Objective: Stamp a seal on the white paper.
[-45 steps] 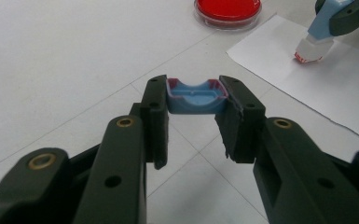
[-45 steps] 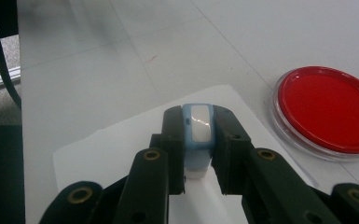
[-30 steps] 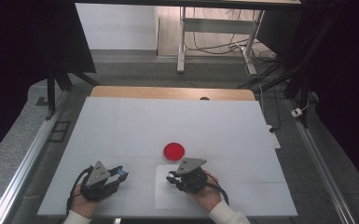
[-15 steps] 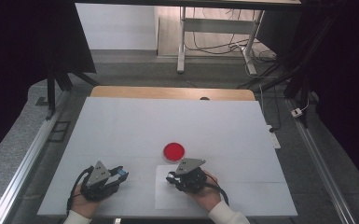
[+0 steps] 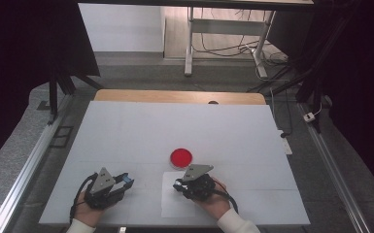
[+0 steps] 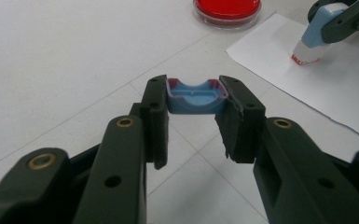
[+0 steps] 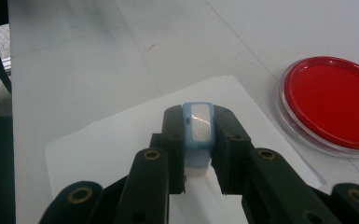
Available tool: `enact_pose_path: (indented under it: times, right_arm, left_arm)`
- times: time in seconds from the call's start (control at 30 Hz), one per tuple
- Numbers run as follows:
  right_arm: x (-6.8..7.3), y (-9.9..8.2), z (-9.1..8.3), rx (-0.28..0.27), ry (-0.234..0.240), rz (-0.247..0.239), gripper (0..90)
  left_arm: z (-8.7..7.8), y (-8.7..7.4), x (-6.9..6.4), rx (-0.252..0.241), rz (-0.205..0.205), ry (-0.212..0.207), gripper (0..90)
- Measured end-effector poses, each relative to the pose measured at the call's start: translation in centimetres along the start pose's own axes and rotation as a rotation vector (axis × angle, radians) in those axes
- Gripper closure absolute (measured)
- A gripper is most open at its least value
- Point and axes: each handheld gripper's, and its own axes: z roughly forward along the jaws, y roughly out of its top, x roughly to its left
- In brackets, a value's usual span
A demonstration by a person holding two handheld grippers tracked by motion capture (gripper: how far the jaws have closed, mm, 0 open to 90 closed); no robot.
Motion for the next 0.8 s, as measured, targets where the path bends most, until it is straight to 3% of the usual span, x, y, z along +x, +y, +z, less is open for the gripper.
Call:
enact_pose_path:
  times: [0.47, 0.8]
  right_arm:
    - [-0.18, 0.08, 0.06, 0.015, 0.009, 0.026, 75.4]
    - [-0.13, 0.13, 0.06, 0.026, 0.002, 0.007, 75.7]
  left_arm:
    - [-0.04, 0.00, -0.08, -0.001, -0.001, 0.005, 64.7]
    - [-0.12, 0.01, -0.06, -0.004, -0.002, 0.006, 64.7]
